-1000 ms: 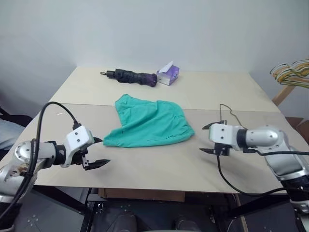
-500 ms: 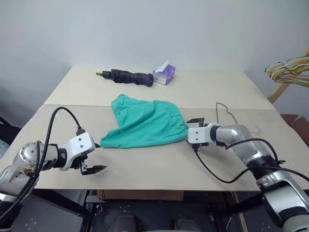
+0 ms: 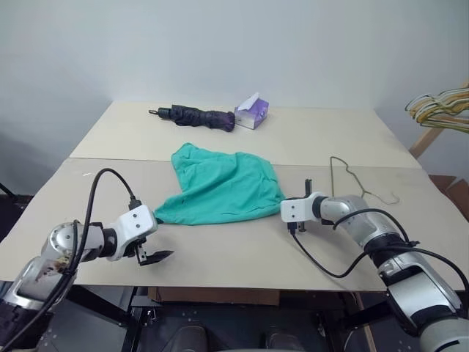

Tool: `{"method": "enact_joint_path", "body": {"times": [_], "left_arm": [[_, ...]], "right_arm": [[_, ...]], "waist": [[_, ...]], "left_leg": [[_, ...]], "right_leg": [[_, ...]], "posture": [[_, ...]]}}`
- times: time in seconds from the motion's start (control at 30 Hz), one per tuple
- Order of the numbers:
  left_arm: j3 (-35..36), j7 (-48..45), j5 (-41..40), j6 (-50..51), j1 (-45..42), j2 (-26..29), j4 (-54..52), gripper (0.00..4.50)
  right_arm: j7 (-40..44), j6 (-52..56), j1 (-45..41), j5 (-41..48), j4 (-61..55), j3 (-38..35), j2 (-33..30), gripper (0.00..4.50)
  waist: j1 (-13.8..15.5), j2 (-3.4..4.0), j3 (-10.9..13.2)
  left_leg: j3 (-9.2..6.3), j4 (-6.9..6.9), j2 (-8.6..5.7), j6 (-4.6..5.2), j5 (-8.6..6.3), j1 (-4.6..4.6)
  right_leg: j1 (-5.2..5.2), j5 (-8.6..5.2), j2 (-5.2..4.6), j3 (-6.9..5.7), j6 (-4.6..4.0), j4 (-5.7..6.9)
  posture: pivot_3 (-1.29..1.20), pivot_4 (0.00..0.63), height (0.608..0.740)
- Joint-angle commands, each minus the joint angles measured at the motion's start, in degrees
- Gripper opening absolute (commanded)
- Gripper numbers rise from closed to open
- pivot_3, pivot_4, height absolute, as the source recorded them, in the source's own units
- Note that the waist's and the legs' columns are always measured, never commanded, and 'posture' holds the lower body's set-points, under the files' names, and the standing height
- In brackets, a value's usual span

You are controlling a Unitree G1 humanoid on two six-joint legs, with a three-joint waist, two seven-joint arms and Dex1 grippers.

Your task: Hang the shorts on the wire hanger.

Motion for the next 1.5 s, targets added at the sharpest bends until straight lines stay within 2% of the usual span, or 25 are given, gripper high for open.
{"method": "enact_joint_path", "body": {"times": [0.03, 0.17, 0.33, 0.47, 0.83, 0.87, 0.97, 1.1, 1.33, 1.43, 1.5], "left_arm": [[-2.22, 4.78, 5.21, -5.78, -4.89, -3.27, 6.95, 4.50], [-4.28, 6.87, 8.41, -8.97, -9.03, -6.21, 13.86, 4.50], [-5.14, 4.67, 6.44, -6.27, -13.29, -10.89, 19.70, 4.50], [-7.01, 2.90, 8.48, -7.14, -14.23, -10.75, 22.07, 3.65], [-4.88, 3.21, 8.75, -6.63, -14.19, -9.07, 21.12, 0.33], [-4.59, 2.90, 8.46, -6.60, -13.85, -8.69, 20.46, 0.13], [-3.67, 1.78, 8.02, -6.52, -11.46, -6.38, 17.00, 0.06], [-1.78, -2.64, 8.01, -7.54, -3.83, 1.83, 7.69, 0.06], [8.47, -14.67, -0.32, -0.77, 10.42, 16.46, -8.81, 0.06], [11.28, -17.21, -3.37, 1.91, 12.46, 19.17, -12.98, 0.06], [11.06, -17.05, -4.69, 3.16, 10.09, 19.25, -14.02, 0.06]], "right_arm": [[-1.05, 1.37, 0.15, 0.70, -1.67, -1.68, 0.23, 0.04], [-0.40, 2.04, 1.54, 1.24, -3.81, -2.03, -0.11, 0.04], [1.34, 3.39, 3.19, 2.43, -6.36, -2.74, -0.16, 0.04], [1.59, 4.47, 4.03, 2.15, -8.03, -3.11, -0.54, 0.00], [2.29, 6.67, 5.73, 2.63, -11.92, -4.18, -1.31, 0.00], [2.52, 6.74, 5.92, 2.72, -12.50, -4.22, -1.49, 0.00], [4.25, 7.02, 7.18, 2.91, -16.55, -4.43, -3.05, 0.00], [12.34, 7.46, 10.86, 5.38, -28.02, -4.81, -8.22, 0.00], [33.86, 14.16, 17.96, 22.75, -50.96, -6.07, -19.73, 0.00], [39.01, 18.01, 18.25, 30.15, -55.99, -6.84, -21.89, 0.00], [39.55, 25.02, 16.53, 34.69, -57.28, -7.81, -20.42, 0.00]], "waist": [[0.02, -0.01, -0.01], [0.00, -0.01, -0.01], [-0.09, 0.00, -0.02], [-0.16, 0.05, -0.05], [-0.47, 0.06, -0.07], [-0.47, 0.06, -0.07], [-0.52, 0.07, -0.06], [-0.67, 0.08, -0.04], [-0.37, 0.10, 0.03], [-0.26, 0.13, 0.07], [-0.20, 0.11, 0.06]], "left_leg": [[0.00, 0.00, 0.00, 0.00, 0.00, 0.03], [0.01, 0.00, -0.01, 0.00, 0.00, 0.00], [0.00, 0.01, -0.01, 0.00, 0.00, 0.00], [0.00, 0.01, -0.02, 0.00, 0.00, 0.02], [0.00, 0.01, -0.01, 0.00, 0.00, 0.07], [0.00, 0.01, -0.01, 0.00, 0.00, 0.07], [0.00, 0.00, -0.01, 0.00, 0.00, 0.00], [0.01, -0.04, 0.01, -0.01, -0.03, -0.08], [0.03, -0.03, 0.06, -0.01, -0.04, 0.02], [0.03, 0.00, 0.06, -0.01, -0.04, 0.11], [0.02, 0.00, 0.08, -0.01, -0.04, 0.19]], "right_leg": [[0.03, 0.00, 0.00, 0.00, 0.00, -0.01], [0.01, 0.00, 0.00, 0.00, 0.00, -0.01], [0.02, 0.01, 0.00, 0.00, 0.00, 0.01], [0.03, 0.01, 0.01, 0.01, 0.00, 0.01], [0.06, 0.00, 0.01, 0.02, 0.00, 0.03], [0.06, 0.00, 0.01, 0.02, 0.00, 0.03], [0.00, 0.00, 0.01, 0.02, 0.00, 0.02], [-0.09, -0.03, 0.00, 0.03, 0.01, -0.03], [0.00, -0.10, -0.03, -0.04, -0.02, -0.02], [0.07, -0.29, -0.03, -0.05, 0.24, -0.01], [0.11, -0.40, -0.02, -0.07, 0.37, 0.00]], "posture": [[0.18, 0.000, 0.740], [0.17, 0.000, 0.740], [0.15, 0.000, 0.740], [0.14, 0.000, 0.740], [0.15, 0.000, 0.740], [0.15, 0.000, 0.740], [0.16, 0.000, 0.740], [0.16, 0.000, 0.740], [0.17, 0.000, 0.740], [0.18, 0.000, 0.740], [0.18, 0.000, 0.740]]}}
